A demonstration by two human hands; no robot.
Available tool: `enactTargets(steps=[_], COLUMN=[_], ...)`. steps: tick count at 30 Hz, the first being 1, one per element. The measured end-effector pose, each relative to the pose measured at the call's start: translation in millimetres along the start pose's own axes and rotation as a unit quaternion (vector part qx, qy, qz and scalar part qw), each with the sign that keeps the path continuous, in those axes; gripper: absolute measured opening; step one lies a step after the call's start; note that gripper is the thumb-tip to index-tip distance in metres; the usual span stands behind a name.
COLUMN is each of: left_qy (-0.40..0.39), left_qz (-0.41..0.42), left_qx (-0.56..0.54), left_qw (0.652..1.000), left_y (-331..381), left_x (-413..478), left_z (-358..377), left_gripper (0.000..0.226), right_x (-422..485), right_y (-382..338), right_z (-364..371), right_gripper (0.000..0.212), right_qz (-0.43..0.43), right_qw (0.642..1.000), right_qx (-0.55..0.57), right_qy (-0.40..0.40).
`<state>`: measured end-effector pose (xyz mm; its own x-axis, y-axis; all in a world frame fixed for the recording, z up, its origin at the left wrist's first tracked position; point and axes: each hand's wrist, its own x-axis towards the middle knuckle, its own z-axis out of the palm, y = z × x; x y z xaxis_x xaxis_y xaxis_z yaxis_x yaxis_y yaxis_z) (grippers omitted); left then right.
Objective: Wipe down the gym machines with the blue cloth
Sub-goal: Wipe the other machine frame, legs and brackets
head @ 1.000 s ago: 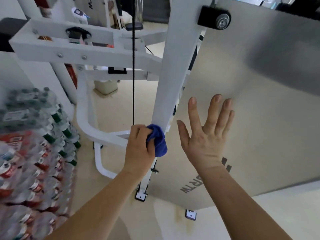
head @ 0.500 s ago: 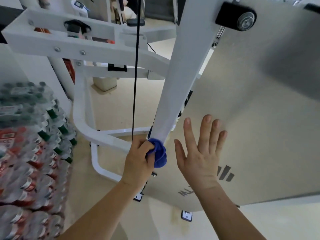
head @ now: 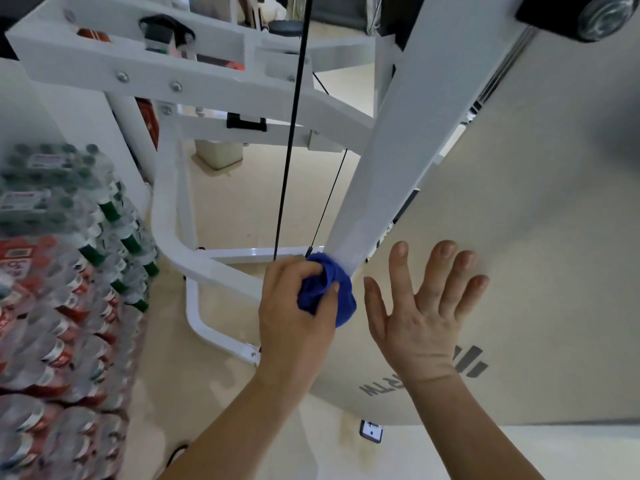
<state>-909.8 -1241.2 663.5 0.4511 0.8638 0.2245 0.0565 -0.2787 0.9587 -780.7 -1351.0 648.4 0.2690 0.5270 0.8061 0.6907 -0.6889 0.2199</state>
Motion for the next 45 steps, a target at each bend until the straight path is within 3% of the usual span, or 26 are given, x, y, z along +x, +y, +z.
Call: enactTargets(steps=[2, 4, 8, 11, 14, 17, 19, 22, 28, 30, 34, 38, 42, 45], left_qy=[0.011, -0.021, -0.077, -0.057, -0.020, -0.012, -0.026, -0.038, -0.021, -0.041, -0.073, -0.038, -0.040, -0.080], left_qz=[0.053, 0.056, -0.086, -0.148, -0.113, -0.067, -0.096, -0.134, -0.006, -0.036, -0.172, -0.112, -0.060, -0.100], left_qx=[0.013, 0.050, 0.073, 0.015, -0.060, -0.041, -0.015, 0.002, -0.023, 0.012, 0.061, 0.007, -0.009, 0.050], left_qw=[0.998, 0.997, 0.991, 0.987, 0.992, 0.997, 0.995, 0.990, 1.000, 0.998, 0.980, 0.993, 0.997, 0.991], left_y=[-2.1, -25.6, -76.0, -70.6, -44.9, -50.3, -69.6, -79.3, -56.5, -81.8, -119.2, -86.3, -78.3, -115.4], left_x=[-1.9, -7.1, -19.3, -16.5, -10.3, -12.6, -18.0, -21.8, -12.9, -21.1, -28.6, -23.0, -27.2, -38.9], left_z=[3.4, 7.7, 11.2, 11.0, 8.2, 10.6, 13.3, 13.9, 21.0, 22.4, 21.4, 25.3, 30.5, 35.4], left_gripper=[0.028, 0.029, 0.037, 0.038, 0.042, 0.034, 0.025, 0.031, 0.023, 0.026, 0.031, 0.024, 0.023, 0.032], right_x=[1.1, 2.0, 1.3, 0.1, 0.0, 0.4, 0.6, 1.9, 1.2, 1.0, 1.1, 7.3, -14.1, -41.5], right_y=[1.3, 1.5, 2.2, 3.1, 3.7, 4.0, 4.6, 3.6, 3.7, 3.0, 1.9, -1.3, -14.5, -19.5], right_z=[1.7, 2.4, 4.1, 3.6, 4.3, 5.6, 4.6, 3.5, 5.4, 4.8, 1.1, -5.9, -28.1, -29.9], right_gripper=[0.093, 0.093, 0.095, 0.094, 0.094, 0.093, 0.093, 0.094, 0.096, 0.096, 0.092, 0.082, 0.070, 0.069], right_qz=[-0.004, -0.003, -0.004, -0.003, -0.008, -0.006, -0.007, -0.002, -0.006, -0.007, -0.006, -0.005, 0.008, -0.001], right_qw=[1.000, 1.000, 1.000, 1.000, 1.000, 1.000, 1.000, 1.000, 1.000, 1.000, 1.000, 1.000, 0.992, 0.980], right_qx=[-0.003, -0.005, -0.010, -0.004, -0.003, -0.013, -0.012, -0.015, -0.026, -0.025, -0.021, -0.010, 0.114, 0.151], right_qy=[0.001, 0.001, 0.006, 0.009, 0.007, 0.012, 0.012, 0.010, 0.012, 0.009, -0.001, -0.012, -0.059, -0.127])
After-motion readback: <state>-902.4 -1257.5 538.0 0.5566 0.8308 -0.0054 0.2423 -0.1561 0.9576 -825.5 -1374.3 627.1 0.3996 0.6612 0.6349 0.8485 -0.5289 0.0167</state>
